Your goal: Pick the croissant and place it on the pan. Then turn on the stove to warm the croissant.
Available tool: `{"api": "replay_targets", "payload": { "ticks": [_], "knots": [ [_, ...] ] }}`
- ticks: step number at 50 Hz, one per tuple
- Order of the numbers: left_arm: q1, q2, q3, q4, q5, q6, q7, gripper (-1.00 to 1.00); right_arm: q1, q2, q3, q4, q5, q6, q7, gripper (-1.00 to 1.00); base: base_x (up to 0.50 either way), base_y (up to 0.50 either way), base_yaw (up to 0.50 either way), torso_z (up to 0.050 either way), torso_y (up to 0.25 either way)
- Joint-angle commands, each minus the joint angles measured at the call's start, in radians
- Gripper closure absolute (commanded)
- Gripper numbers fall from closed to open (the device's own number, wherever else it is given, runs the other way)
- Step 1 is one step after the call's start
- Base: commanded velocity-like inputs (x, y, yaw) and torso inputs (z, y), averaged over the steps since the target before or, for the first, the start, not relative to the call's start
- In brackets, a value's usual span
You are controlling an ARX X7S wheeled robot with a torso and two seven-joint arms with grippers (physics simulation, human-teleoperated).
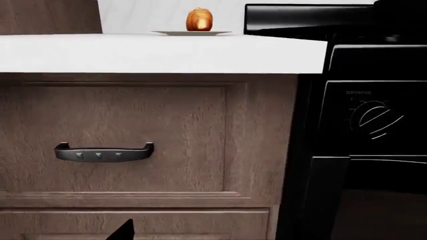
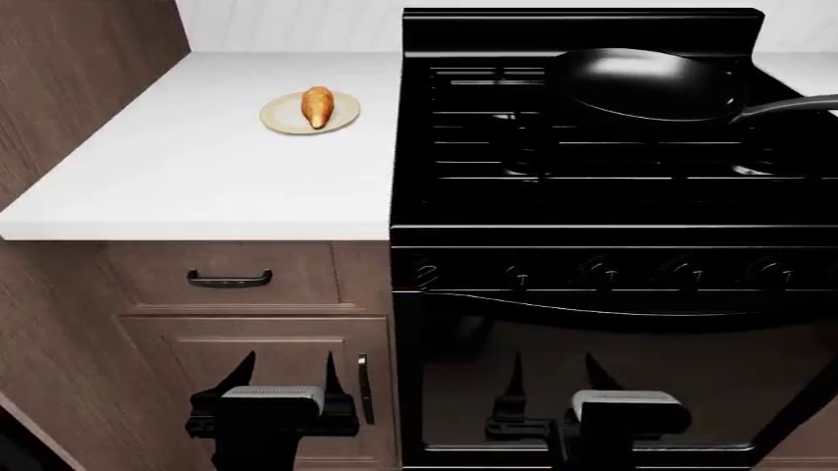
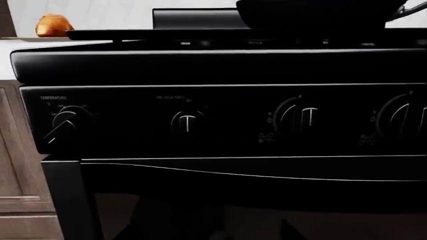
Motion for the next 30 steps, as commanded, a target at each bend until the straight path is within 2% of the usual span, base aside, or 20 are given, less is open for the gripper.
{"api": "replay_targets", "payload": {
  "ticks": [1,3,9,16,19,23,27,30],
  "knots": [
    [-0.005,-0.002,0.008,-0.004,-0.009,-0.001,-0.014,-1.00,0.004,0.006,0.004,0.008,0.023,0.001,0.010,-1.00,0.00,0.00,0.00,0.000,0.000],
    [-0.003,-0.004,0.009,0.002,-0.018,0.001,-0.008,-1.00,0.005,0.007,0.003,0.009,0.024,0.001,0.012,-1.00,0.00,0.00,0.00,0.000,0.000],
    [-0.006,-0.008,0.015,0.003,-0.021,-0.014,-0.014,-1.00,0.004,0.011,-0.003,0.007,0.024,-0.001,0.018,-1.00,0.00,0.00,0.00,0.050,0.025],
    [-0.013,-0.015,0.017,0.075,-0.056,-0.108,-0.023,-1.00,0.004,0.018,-0.001,-0.029,0.029,0.018,0.033,-1.00,0.00,0.00,0.00,0.050,0.028],
    [0.001,-0.030,0.015,0.199,-0.071,-0.212,-0.051,-1.00,0.004,0.033,0.000,-0.104,0.051,0.096,0.039,-1.00,0.00,0.00,0.00,0.050,0.033],
    [-0.016,-0.056,-0.024,0.369,-0.167,-0.400,-0.070,-1.00,-0.004,0.068,-0.017,-0.315,0.065,0.227,0.053,-1.00,0.00,0.00,0.00,0.050,0.039],
    [-0.078,-0.104,-0.053,0.528,-0.261,-0.604,-0.091,-1.00,0.030,0.110,-0.007,-0.483,0.092,0.371,0.067,-1.00,0.00,0.00,0.00,0.050,0.041],
    [-0.149,-0.139,-0.081,0.637,-0.357,-0.773,-0.102,-1.00,0.100,0.141,0.034,-0.591,0.196,0.530,0.053,-1.00,0.00,0.00,0.00,0.050,0.042]
  ]
}}
